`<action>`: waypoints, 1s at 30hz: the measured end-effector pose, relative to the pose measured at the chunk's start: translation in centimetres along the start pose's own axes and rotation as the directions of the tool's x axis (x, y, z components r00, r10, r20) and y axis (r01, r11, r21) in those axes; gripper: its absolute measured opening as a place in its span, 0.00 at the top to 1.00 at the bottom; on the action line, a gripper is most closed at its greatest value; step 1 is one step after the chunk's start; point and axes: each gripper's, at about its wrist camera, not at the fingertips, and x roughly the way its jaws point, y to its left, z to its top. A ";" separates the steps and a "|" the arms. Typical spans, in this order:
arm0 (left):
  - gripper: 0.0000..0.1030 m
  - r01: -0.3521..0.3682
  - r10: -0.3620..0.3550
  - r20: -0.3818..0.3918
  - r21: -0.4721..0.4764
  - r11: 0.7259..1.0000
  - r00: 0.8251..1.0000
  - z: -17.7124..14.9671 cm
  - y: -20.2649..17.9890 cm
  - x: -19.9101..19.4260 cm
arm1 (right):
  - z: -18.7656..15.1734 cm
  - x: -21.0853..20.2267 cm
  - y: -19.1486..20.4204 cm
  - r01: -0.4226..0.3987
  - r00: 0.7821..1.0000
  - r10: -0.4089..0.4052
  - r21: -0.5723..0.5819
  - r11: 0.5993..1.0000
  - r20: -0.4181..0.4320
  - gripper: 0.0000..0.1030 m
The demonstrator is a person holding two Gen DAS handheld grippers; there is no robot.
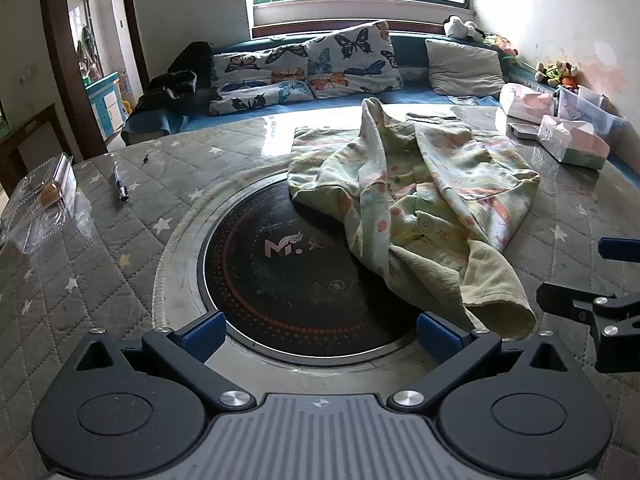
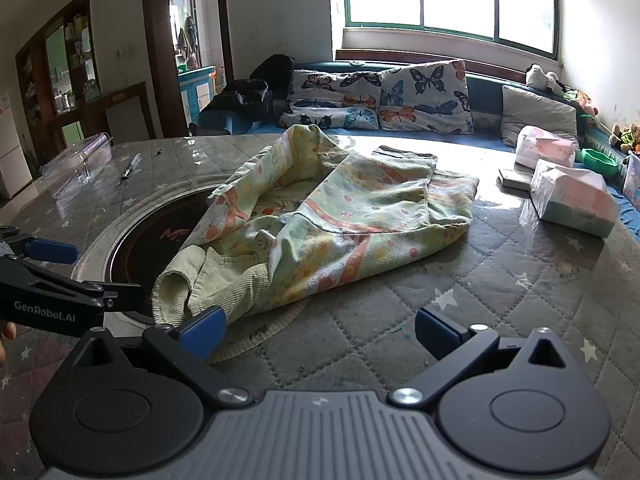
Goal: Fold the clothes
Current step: 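Move both grippers toward the crumpled pale green shirt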
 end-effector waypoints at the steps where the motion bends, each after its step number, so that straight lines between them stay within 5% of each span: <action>1: 0.00 0.000 0.000 -0.002 -0.003 1.000 1.000 0.1 0.0 0.1 | 0.0 0.0 0.0 0.001 1.000 -0.001 -0.001 1.000 -0.001 0.01; 30: 0.00 -0.004 0.004 -0.014 -0.027 1.000 1.000 2.3 0.2 2.1 | 1.4 1.1 0.1 -0.009 1.000 0.009 -0.016 1.000 -0.015 0.11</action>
